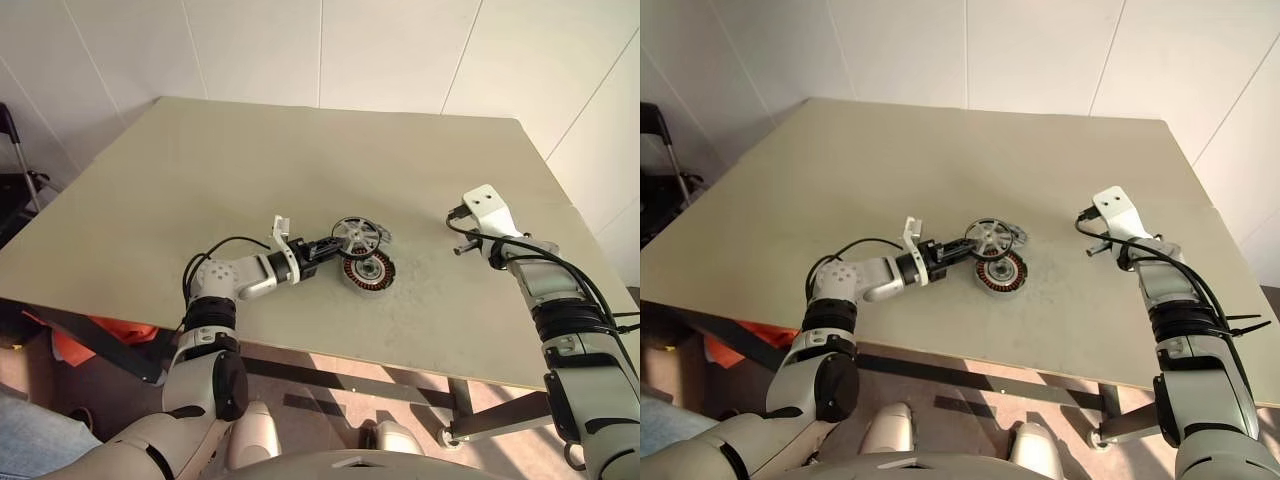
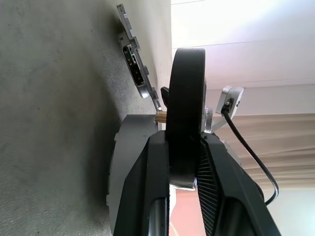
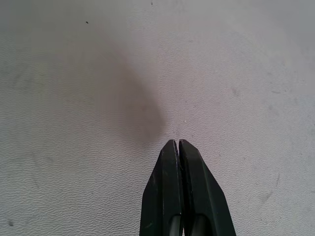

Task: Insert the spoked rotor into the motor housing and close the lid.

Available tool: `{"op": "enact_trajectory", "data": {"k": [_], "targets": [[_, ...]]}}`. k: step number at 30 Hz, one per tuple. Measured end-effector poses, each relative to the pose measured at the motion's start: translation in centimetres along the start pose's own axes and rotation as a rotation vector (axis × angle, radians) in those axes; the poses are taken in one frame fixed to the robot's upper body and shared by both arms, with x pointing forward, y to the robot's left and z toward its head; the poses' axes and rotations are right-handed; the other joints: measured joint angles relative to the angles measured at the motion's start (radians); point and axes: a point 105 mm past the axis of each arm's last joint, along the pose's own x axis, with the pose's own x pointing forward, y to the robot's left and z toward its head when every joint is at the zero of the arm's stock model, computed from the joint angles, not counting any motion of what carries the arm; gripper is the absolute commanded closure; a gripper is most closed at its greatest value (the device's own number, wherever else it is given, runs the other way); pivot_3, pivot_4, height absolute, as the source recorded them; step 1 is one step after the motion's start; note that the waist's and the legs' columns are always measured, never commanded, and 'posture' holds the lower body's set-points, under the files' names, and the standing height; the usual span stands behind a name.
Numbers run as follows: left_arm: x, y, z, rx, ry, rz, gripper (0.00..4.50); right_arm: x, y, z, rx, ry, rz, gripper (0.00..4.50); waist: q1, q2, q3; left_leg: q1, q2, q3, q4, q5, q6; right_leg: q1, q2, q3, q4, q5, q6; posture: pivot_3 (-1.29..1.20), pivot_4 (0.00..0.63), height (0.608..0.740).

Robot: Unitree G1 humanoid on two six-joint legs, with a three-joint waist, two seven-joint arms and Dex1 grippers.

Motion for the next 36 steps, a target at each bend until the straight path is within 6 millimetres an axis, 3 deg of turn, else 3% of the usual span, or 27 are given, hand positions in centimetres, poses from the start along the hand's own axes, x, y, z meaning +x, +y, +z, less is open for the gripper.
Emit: {"op": "enact_trajectory", "data": {"k": [5, 36], "targets": [[0.0, -1.0, -0.9, -0.006, 0.065, -0.042, 4.08, -0.1, 0.0, 0.3, -0.003, -0.013, -0.002, 4.5, -0.003, 0.0, 0.0, 0.001, 0.0, 0.0, 0.0, 0.0, 0.0, 0.0, 0.0, 0.0, 0.001, 0.0, 0.0, 0.0, 0.0, 0.74], [-0.7, 0.9, -2.9, -0.001, 0.15, 0.072, 4.08, 0.0, 0.5, 0.7, 0.011, -0.023, 0.017, 4.5, -0.005, 0.0, 0.0, 0.001, 0.0, 0.0, 0.0, 0.0, 0.0, 0.0, 0.0, 0.0, 0.001, 0.0, 0.0, 0.0, 0.0, 0.74]]}}
